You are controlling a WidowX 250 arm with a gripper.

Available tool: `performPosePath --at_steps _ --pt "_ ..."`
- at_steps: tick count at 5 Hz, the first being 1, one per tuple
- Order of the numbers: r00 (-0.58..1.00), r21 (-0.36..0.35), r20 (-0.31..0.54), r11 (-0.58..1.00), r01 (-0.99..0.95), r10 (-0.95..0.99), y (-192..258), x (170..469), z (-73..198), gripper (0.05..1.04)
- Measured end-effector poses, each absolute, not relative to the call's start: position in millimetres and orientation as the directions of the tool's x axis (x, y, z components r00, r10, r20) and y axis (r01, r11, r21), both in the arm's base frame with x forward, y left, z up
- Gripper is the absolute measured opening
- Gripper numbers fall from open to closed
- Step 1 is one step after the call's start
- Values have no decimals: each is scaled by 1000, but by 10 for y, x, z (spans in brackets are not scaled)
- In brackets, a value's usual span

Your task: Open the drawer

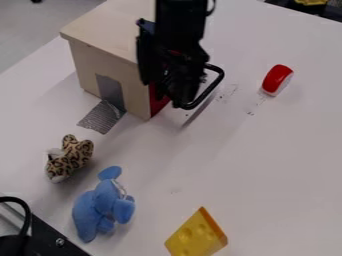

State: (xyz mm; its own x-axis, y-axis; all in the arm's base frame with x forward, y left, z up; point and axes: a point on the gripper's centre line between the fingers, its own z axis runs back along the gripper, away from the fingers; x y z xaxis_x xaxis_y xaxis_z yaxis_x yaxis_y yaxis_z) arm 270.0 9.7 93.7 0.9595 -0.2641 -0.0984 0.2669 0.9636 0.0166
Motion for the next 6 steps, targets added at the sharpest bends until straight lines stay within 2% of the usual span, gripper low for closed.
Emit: performPosePath --at_steps 1,2,3,4,5,6 --pt "969 29 -103 973 230 -226 67 3044 730 999" --pt "982 77 -75 981 181 -175 116 3219 625 999" --pt "991 99 6 987 129 -130 62 3359 564 999" --pt "996 148 79 988 35 -47 53 3411 410 999" --pt "994 177 108 984 -25 6 39 3400 217 967" --pt "995 175 101 984 -22 5 36 3396 65 690"
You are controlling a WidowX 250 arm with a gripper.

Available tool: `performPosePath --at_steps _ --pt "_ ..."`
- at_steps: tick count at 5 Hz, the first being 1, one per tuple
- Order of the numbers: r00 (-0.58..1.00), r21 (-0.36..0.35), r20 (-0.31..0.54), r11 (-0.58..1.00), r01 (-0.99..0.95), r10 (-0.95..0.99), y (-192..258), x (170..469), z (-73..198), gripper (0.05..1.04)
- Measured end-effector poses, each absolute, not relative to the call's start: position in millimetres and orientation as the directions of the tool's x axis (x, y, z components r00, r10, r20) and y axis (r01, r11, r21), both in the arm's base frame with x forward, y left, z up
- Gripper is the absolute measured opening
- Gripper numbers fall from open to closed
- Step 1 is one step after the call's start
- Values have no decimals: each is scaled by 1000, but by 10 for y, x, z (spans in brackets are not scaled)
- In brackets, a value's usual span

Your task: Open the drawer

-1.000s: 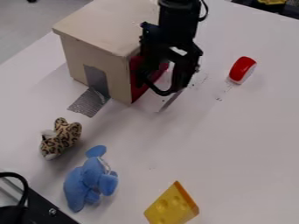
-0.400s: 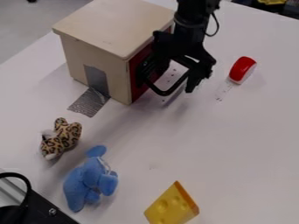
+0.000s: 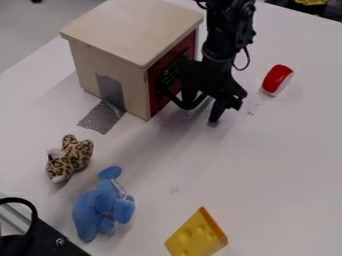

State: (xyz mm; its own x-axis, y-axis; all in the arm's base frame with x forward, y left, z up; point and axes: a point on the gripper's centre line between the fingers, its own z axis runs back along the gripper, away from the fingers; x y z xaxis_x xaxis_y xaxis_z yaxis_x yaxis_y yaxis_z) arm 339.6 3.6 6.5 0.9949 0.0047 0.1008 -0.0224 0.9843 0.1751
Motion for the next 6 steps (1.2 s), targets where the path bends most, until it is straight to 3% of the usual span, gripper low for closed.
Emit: performPosePath --at_steps 1,2,4,6 --pt "995 158 97 987 -9 -7 6 3392 34 388" --pt "995 115 94 993 5 -16 -89 3389 32 171" --pt "994 32 103 999 39 -42 -370 3447 86 124" --pt "985 -21 110 991 134 -131 -946 3439 134 124"
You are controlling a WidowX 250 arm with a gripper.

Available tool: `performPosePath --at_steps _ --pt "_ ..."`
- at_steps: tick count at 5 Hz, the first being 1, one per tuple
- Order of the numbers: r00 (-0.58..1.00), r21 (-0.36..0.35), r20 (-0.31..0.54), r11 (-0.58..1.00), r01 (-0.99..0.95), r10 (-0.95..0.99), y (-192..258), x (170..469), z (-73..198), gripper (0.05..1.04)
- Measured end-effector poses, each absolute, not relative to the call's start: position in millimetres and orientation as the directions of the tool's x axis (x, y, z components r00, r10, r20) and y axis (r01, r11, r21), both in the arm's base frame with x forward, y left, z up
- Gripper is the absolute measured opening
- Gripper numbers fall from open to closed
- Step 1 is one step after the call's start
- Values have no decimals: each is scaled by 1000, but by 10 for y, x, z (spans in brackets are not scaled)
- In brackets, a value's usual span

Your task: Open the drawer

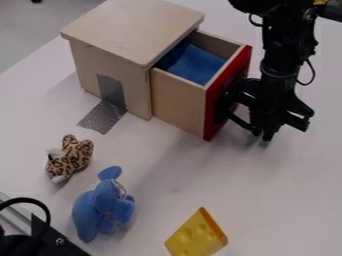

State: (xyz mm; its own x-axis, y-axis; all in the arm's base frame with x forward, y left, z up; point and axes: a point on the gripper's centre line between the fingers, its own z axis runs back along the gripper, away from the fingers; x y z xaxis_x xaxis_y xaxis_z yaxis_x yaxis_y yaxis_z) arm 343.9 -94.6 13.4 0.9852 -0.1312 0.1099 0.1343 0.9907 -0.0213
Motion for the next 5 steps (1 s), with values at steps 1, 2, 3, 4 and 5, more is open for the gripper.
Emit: performPosePath --at_steps 1,2,3,4,5 --pt "982 -22 108 987 158 -154 -1037 3434 132 152" --pt "973 -14 106 978 208 -206 -1172 3436 149 397" --pt "975 -11 110 980 198 -196 -1203 3449 175 720" --pt "973 2 113 979 203 -202 -1190 3458 198 975" --pt "965 -1 155 977 214 -211 -1231 3575 386 999"
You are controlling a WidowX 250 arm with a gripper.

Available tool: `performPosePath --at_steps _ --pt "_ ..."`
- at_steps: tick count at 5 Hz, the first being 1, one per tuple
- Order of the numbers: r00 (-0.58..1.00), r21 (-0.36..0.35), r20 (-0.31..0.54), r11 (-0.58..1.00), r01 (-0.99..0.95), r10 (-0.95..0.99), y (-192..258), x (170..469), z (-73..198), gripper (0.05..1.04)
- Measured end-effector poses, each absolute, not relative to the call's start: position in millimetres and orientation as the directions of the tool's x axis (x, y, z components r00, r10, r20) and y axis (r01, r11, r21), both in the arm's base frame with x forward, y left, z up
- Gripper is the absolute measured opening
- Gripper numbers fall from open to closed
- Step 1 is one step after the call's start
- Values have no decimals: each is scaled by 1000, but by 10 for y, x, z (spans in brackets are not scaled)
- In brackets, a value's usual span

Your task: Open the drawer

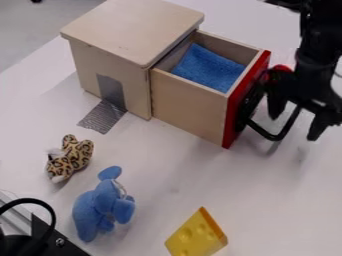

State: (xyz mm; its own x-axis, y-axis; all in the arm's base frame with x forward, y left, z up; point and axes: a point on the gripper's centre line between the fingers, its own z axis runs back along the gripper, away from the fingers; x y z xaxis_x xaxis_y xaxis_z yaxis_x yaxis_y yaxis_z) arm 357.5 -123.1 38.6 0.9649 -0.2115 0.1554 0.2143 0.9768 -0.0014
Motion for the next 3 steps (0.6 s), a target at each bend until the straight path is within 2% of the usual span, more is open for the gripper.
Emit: performPosePath --at_steps 1,2,3 --pt "958 10 176 974 228 -226 -1262 3702 573 999" --pt "952 -12 199 971 239 -232 -1331 3792 727 999" --pt "951 10 196 970 242 -239 -1308 3795 736 999"
